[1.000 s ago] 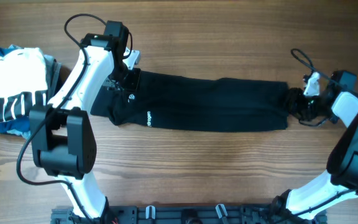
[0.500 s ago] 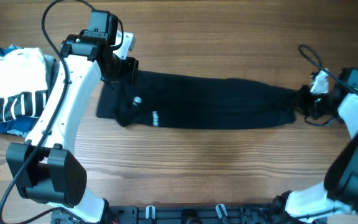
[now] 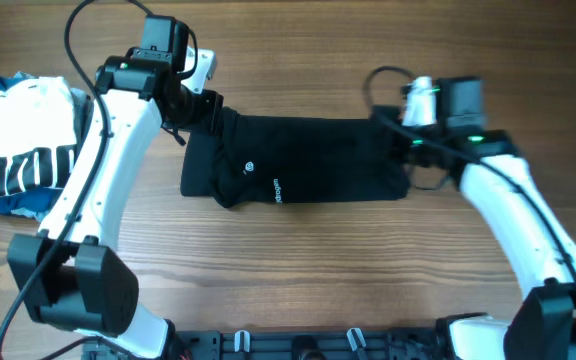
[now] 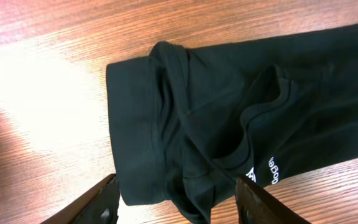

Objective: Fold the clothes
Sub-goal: 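Fold the shirt's right end leftward toward the left gripper with the right gripper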

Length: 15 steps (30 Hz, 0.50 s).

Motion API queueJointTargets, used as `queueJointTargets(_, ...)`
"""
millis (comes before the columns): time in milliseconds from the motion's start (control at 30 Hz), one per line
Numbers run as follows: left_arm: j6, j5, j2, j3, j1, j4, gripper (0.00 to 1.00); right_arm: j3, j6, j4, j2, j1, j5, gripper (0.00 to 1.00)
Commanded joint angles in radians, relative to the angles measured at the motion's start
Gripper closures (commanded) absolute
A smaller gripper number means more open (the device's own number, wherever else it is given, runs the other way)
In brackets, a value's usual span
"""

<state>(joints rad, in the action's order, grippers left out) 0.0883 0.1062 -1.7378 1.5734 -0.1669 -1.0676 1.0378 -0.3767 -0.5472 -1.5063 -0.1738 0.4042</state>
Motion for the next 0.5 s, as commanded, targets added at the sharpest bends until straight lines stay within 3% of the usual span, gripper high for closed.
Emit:
queueJointTargets(0,-0.018,0.016,0.043,0.005,0.008,0.005,0.4,0.017,-0.177,0.028,-0.08,-0.12,-0.112,0.96)
queueJointTargets(67,-0.018,0.016,0.043,0.005,0.008,0.005,0.39,0.017,-0.174,0.072,-0.116,-0.166,-0.112,0.95)
queueJointTargets(100,-0.018,0.016,0.043,0.005,0.008,0.005,0.39,0.017,-0.174,0.096,-0.132,-0.185,-0.109,0.89)
queueJointTargets(133,-0.018,0.016,0.043,0.005,0.008,0.005,0.39,0.017,-0.174,0.119,-0.146,-0.205,-0.104,0.61)
queueJointTargets(167,-0.018,0.016,0.043,0.005,0.008,0.005,0.38,0.017,-0.173,0.137,-0.153,-0.216,-0.104,0.39)
queueJointTargets(200,-0.018,0.016,0.043,0.005,0.008,0.004,0.38,0.017,-0.172,0.144,-0.153,-0.218,-0.104,0.32)
queueJointTargets(333,-0.018,0.009,0.043,0.005,0.03,-0.019,0.34,0.019,-0.13,0.143,-0.106,-0.168,-0.112,0.31)
queueJointTargets(400,-0.024,0.008,0.04,0.002,0.062,-0.037,0.34,0.019,-0.107,0.111,-0.068,-0.106,-0.112,0.41)
queueJointTargets(467,-0.069,0.014,0.035,-0.032,0.11,-0.042,0.29,0.019,-0.084,0.063,-0.044,-0.042,-0.112,0.43)
